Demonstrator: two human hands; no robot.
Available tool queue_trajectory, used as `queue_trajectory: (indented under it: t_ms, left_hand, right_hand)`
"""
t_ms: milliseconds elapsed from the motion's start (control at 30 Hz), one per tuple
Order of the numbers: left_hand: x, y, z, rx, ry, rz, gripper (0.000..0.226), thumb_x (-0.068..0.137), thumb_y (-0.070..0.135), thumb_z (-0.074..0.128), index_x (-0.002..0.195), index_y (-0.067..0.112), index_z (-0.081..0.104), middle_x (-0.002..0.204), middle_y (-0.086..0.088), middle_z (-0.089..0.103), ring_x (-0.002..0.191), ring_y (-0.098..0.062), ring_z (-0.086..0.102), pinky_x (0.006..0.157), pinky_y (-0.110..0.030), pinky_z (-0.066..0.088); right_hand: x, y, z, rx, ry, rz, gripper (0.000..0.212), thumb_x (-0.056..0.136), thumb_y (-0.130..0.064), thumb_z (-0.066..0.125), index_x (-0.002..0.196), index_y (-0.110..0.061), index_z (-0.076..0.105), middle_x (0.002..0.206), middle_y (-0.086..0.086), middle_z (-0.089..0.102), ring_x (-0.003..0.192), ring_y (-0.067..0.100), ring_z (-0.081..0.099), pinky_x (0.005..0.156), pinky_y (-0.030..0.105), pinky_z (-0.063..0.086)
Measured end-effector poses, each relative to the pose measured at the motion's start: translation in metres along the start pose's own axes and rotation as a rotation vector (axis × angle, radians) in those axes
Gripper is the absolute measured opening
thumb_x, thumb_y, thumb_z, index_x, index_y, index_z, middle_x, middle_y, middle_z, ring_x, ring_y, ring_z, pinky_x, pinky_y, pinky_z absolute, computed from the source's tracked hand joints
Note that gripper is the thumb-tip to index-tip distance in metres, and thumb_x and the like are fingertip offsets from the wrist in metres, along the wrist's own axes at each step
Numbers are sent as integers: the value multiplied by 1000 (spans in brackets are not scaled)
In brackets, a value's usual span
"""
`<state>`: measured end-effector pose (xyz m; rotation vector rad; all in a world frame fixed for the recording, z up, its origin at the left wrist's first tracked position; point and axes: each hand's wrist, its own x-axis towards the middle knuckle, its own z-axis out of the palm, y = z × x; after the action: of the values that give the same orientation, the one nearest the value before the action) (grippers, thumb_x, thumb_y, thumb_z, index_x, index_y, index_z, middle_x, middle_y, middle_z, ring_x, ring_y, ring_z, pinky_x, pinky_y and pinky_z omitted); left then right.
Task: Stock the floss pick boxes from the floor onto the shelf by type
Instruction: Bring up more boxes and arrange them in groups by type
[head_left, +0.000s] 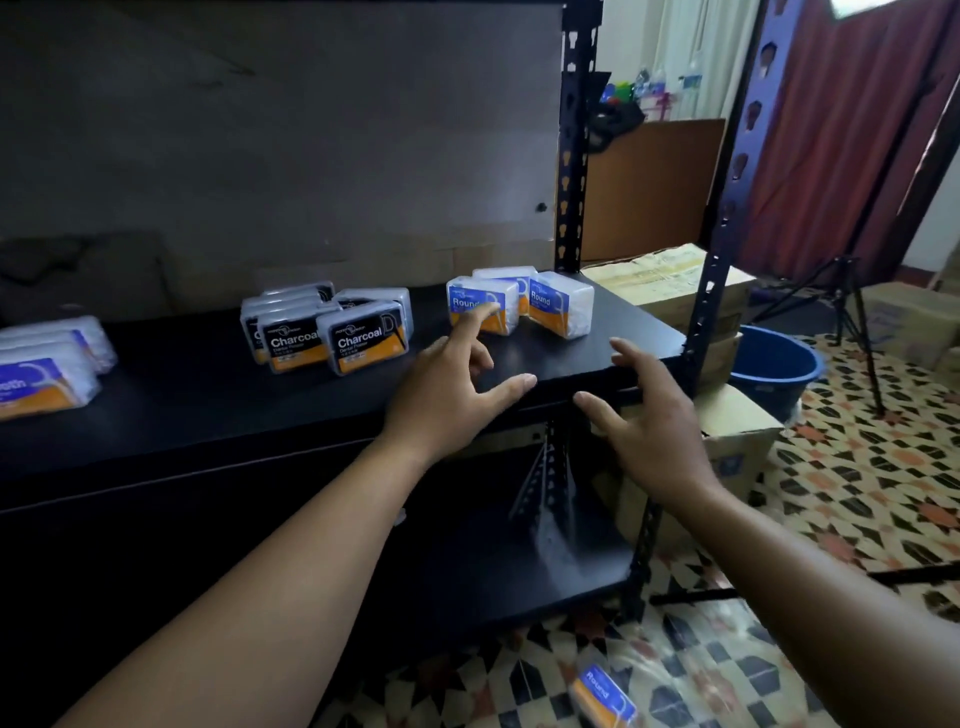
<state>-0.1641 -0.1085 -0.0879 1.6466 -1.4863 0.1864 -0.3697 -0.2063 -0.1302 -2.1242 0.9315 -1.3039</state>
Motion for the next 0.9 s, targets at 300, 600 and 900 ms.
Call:
queue_trajectory:
  t_ms: [300,600,900]
  left_hand:
    - [-78,16,26,-82,142,121,41,84,35,73,121,20,64,86,7,64,84,-14,62,93,-29,47]
    - [-112,-15,62,46,-922,-183,71,82,54,72,145,41,42,101,15,59,89,-3,60,87,-29,53]
    - [-132,-44,116,284,-1359,-171,75,85,58,66,149,36,35,123,6,59,107,-13,53,97,-33,46]
  right_hand:
    - [-47,26,-39,-71,-728,243,56,79,-45,78,130,-44,54,99,-12,67,90,-1,65,91,31,55]
    - [-72,76,-52,-491,-1079,343,71,81,-47,75,144,-33,44,112,-8,66,102,13,62,87,27,46]
    - [-95,118,-22,-534,-1181,339,74,83,-46,75,146,-31,40,112,-5,64,100,17,58,82,28,42]
